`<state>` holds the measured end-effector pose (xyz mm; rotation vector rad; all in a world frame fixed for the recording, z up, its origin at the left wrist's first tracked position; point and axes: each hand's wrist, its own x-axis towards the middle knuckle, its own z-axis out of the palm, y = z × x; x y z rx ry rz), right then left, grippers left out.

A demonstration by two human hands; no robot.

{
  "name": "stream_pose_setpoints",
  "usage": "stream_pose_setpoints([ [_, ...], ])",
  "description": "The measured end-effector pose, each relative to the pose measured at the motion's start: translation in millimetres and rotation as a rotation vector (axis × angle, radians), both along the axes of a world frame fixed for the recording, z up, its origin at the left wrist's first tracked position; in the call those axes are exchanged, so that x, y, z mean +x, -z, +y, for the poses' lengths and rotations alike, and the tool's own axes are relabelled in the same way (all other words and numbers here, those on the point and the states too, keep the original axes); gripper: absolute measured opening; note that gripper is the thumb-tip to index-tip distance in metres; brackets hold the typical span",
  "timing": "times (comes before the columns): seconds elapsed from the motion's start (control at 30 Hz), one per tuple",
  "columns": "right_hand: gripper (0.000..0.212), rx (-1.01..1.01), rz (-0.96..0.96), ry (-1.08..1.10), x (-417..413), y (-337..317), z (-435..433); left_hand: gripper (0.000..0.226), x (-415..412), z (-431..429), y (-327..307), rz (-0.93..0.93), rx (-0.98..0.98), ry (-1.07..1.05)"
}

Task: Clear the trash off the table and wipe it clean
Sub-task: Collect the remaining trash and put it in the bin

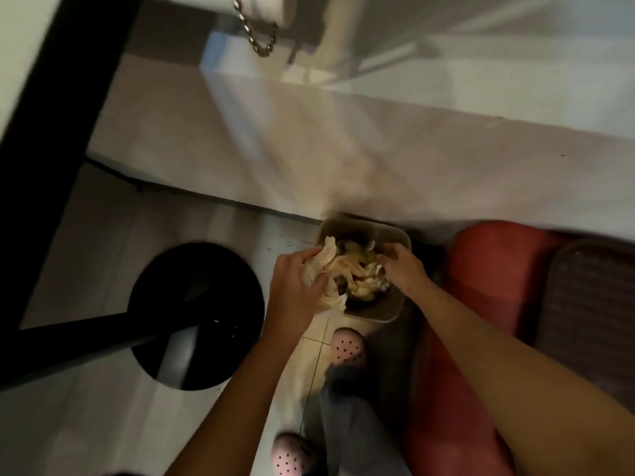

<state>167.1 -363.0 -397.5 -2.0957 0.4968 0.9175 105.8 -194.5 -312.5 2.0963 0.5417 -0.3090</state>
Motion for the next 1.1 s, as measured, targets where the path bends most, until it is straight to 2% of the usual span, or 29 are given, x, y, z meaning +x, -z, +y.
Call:
stream_pose_setpoints([
  [0.17,0.033,0.075,-0.06,0.174,13,3,-10,0.04,30,-19,48,0.098,0.028,0.068],
  [0.33,0.029,0.106,0.008,0.279,24,11,-21,0.066,54,-39,91,0.297,0.024,0.216],
  [0.57,0.025,0.143,0.013,0.282,19,-1,-20,0.048,54,-28,92,0.339,0.1,0.26],
  [0.8,0.03,0.11,-0.086,0.095,-2,-76,-18,0.037,28,-17,17,0.265,0.052,0.212],
  [0.97,0.031,0.1,-0.223,-0.051,-24,-158,-13,0.03,7,-21,-73,0.084,-0.02,0.161],
  [1.1,0.026,0.153,-0.353,-0.031,-43,-236,-8,0.025,-24,-20,-155,-0.071,-0.057,0.061],
])
